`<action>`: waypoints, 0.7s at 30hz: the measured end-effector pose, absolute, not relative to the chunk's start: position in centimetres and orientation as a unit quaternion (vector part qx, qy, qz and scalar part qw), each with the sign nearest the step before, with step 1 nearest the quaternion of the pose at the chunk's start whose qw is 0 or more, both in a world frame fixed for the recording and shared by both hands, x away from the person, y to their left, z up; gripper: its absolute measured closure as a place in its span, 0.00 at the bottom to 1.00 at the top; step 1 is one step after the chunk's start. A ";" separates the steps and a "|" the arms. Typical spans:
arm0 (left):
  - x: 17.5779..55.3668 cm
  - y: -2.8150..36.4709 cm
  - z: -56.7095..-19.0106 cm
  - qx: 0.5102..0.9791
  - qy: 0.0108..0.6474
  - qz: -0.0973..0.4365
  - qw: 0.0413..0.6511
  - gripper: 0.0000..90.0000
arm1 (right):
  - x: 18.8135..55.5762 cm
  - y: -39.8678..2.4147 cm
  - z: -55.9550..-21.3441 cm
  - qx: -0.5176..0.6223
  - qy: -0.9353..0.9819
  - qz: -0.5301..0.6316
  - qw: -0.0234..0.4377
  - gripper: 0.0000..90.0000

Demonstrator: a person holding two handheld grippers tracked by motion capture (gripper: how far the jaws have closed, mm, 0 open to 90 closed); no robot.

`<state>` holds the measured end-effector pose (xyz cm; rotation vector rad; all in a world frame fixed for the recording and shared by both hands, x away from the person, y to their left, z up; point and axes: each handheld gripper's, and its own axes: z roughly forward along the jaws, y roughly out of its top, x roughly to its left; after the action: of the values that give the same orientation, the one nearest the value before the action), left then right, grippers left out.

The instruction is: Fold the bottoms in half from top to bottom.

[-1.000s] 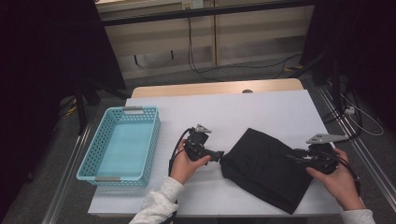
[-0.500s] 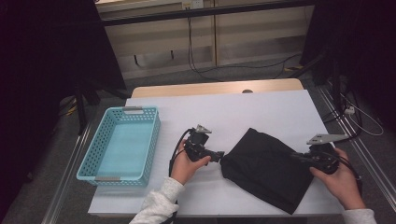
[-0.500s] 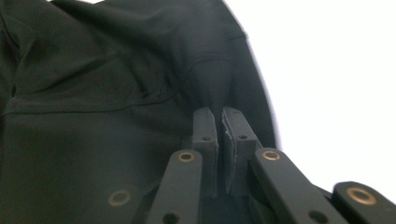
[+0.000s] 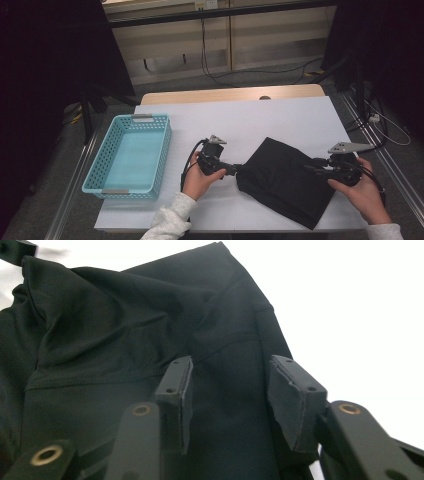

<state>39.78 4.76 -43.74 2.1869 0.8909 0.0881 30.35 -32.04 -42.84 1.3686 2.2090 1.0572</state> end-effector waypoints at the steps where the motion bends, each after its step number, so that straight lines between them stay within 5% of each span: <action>1: 39.5 4.7 -43.8 0.857 0.346 0.033 0.380 0.10 | 30.4 -31.9 -42.9 0.481 0.776 0.371 0.168 0.56; 8: 38.6 3.7 -44.9 0.868 0.337 0.004 0.364 0.22 | 30.6 -31.6 -42.7 0.484 0.770 0.377 0.174 0.51; 21: 37.4 2.8 -45.1 0.874 0.334 0.050 0.349 0.57 | 30.5 -31.4 -42.4 0.481 0.769 0.381 0.178 0.48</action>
<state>37.44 2.78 -45.13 2.2651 0.8665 0.1283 30.48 -31.40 -42.45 1.3608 2.1766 1.0767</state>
